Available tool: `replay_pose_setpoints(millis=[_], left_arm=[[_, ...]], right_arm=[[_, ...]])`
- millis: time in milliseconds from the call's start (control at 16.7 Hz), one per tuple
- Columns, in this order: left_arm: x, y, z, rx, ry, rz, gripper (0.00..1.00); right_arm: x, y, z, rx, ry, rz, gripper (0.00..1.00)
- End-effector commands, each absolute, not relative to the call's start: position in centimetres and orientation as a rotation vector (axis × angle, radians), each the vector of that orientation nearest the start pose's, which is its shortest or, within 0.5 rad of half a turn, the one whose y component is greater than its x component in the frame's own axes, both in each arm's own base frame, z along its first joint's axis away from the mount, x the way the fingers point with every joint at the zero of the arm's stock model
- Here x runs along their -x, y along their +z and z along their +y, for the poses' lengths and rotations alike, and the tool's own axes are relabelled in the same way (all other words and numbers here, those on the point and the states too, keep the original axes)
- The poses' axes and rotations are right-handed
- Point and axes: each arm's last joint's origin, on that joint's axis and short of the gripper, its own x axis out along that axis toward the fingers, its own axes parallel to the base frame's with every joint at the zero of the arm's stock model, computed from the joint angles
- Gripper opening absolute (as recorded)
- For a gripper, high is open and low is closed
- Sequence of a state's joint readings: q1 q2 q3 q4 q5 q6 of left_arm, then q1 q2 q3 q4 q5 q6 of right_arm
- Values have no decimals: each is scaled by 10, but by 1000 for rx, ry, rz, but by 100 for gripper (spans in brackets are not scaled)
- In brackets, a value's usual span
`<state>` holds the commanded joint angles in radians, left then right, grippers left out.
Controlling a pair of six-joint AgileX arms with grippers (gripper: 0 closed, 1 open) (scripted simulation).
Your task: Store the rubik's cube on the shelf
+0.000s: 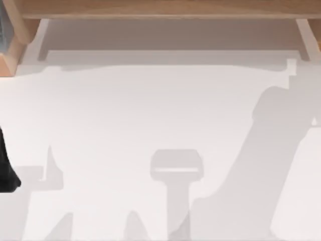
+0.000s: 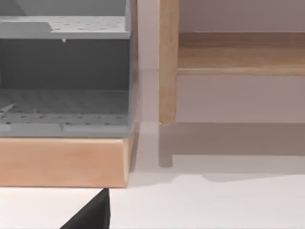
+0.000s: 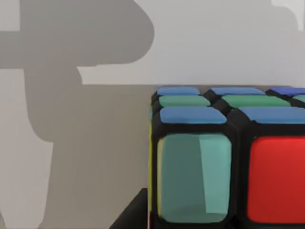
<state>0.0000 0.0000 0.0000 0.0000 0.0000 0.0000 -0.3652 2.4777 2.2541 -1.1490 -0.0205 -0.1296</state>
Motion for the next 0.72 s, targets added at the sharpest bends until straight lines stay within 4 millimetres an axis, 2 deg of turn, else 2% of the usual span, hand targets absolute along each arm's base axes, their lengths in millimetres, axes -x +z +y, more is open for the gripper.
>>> replay_pose_setpoints(millis=[240, 360, 720], left_arm=[[-106, 160, -1, 0, 0, 0, 100], [-106, 160, -1, 0, 0, 0, 100], [-106, 160, -1, 0, 0, 0, 100]], right_arm=[[-473, 172, -174, -146, -195, 1372, 0], [-469, 182, -171, -114, -234, 1396, 0], [-452, 251, -152, 87, -416, 1395, 0]])
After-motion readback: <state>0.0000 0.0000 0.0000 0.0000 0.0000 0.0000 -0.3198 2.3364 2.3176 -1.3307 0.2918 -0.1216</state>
